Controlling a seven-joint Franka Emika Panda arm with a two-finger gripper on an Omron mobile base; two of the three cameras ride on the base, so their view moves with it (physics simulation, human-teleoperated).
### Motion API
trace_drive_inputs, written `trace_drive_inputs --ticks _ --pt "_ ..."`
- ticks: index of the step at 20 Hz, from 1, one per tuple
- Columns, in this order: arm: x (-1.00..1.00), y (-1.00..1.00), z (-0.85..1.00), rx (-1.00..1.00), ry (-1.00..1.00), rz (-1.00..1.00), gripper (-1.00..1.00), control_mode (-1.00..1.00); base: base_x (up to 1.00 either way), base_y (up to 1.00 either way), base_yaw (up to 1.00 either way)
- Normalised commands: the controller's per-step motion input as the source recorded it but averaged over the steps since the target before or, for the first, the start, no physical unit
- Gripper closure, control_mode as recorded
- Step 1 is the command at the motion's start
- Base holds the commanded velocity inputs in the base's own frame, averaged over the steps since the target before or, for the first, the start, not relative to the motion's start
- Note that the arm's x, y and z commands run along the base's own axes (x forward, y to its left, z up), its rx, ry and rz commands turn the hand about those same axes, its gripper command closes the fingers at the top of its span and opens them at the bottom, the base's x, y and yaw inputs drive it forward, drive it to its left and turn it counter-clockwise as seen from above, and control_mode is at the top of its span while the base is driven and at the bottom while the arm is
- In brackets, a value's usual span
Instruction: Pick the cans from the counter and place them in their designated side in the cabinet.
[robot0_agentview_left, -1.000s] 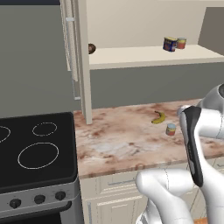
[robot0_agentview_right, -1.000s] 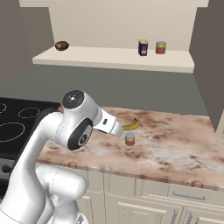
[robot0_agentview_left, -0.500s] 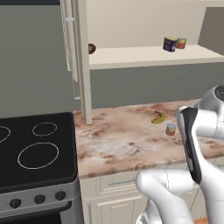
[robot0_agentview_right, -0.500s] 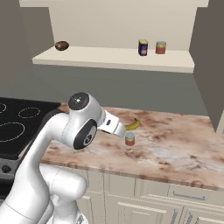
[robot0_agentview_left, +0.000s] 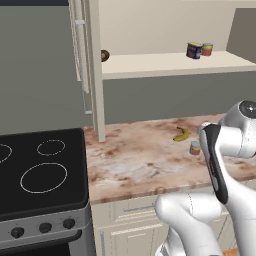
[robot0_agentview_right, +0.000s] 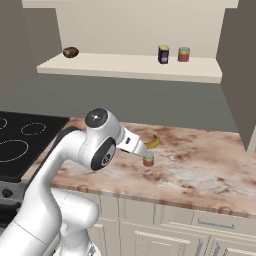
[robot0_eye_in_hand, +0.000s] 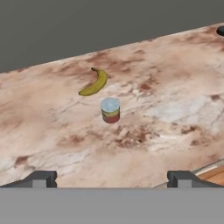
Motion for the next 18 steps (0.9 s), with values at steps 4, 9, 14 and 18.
trace_drive_inputs --ticks 4,9,14,18 --pt "0.23 -0.01 -0.16 0.00 0.00 0.00 -1.00 -1.00 0.00 0.00 0.00" --pt "0.23 -0.01 -0.19 0.00 0.02 0.00 -1.00 -1.00 0.00 0.00 0.00" --pt "0.18 -0.08 -0.20 0.00 0.02 0.00 -1.00 -1.00 0.00 0.00 0.00" --pt "0.10 -0.17 -0.21 0.00 0.01 0.00 -1.00 -1.00 0.00 0.00 0.00"
